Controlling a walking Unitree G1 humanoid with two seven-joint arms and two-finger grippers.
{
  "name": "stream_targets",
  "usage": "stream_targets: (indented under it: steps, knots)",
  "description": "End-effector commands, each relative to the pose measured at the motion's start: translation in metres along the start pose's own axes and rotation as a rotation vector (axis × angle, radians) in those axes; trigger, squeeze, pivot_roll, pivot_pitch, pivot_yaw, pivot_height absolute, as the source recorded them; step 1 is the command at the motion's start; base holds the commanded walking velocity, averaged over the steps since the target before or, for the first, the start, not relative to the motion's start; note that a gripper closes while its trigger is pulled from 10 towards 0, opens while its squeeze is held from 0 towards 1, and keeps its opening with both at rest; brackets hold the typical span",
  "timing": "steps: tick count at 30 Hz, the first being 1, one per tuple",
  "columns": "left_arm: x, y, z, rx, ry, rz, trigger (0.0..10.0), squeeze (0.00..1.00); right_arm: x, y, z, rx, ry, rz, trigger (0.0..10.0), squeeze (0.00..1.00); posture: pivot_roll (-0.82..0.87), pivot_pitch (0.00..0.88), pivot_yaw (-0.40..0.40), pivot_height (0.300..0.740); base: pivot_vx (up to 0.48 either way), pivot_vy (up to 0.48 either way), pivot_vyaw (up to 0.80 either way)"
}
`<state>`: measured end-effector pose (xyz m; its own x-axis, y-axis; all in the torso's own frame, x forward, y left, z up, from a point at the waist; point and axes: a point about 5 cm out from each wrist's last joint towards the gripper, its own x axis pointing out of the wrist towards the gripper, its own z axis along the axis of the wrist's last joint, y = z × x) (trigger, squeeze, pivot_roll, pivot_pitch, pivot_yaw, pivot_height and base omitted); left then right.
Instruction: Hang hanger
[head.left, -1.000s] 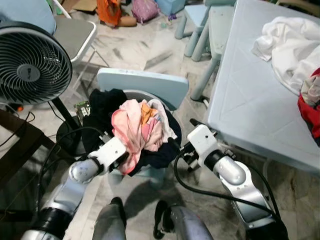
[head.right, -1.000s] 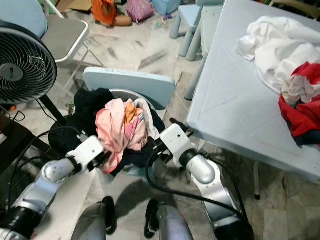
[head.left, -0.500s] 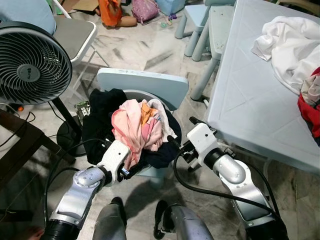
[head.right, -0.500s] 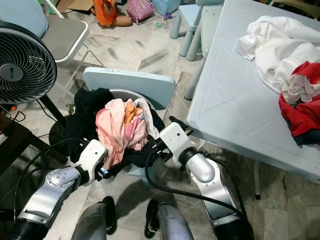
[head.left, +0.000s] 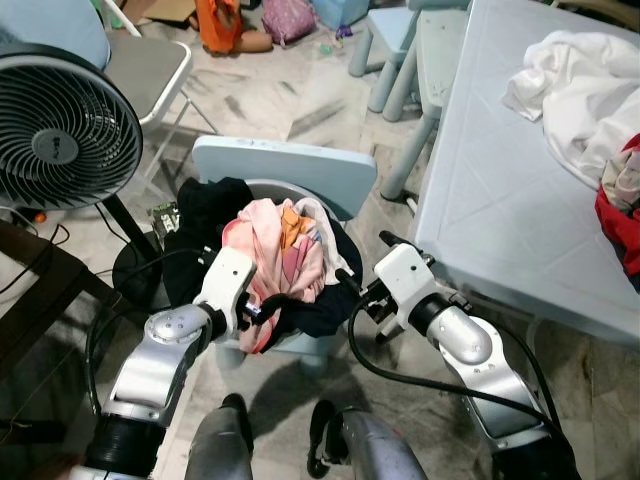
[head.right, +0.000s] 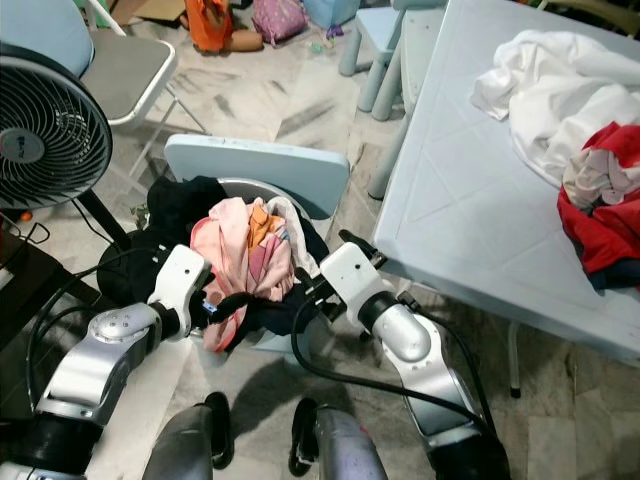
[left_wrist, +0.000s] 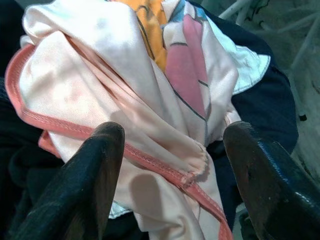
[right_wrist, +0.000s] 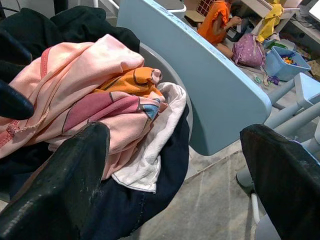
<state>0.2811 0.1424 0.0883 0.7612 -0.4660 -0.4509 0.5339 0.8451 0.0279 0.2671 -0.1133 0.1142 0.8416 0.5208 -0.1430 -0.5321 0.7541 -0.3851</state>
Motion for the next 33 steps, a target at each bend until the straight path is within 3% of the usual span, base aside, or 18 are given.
stream_targets:
  steps: [1, 33]
  knots:
    - [0.0019, -0.0012, -0.0150, -0.030, 0.055, -0.008, 10.0, 0.00, 0.0004, 0.0020, -0.0009, -0.006, 0.002, 0.008, 10.0, 0.00, -0.04, 0.229, -0.092, 0.740, 0.000, 0.000, 0.00]
    - [0.0059, -0.0017, -0.0244, -0.025, 0.101, -0.024, 10.0, 0.00, 0.0001, 0.0015, -0.0012, -0.007, 0.001, 0.007, 10.0, 0.00, -0.05, 0.231, -0.092, 0.740, 0.000, 0.000, 0.00]
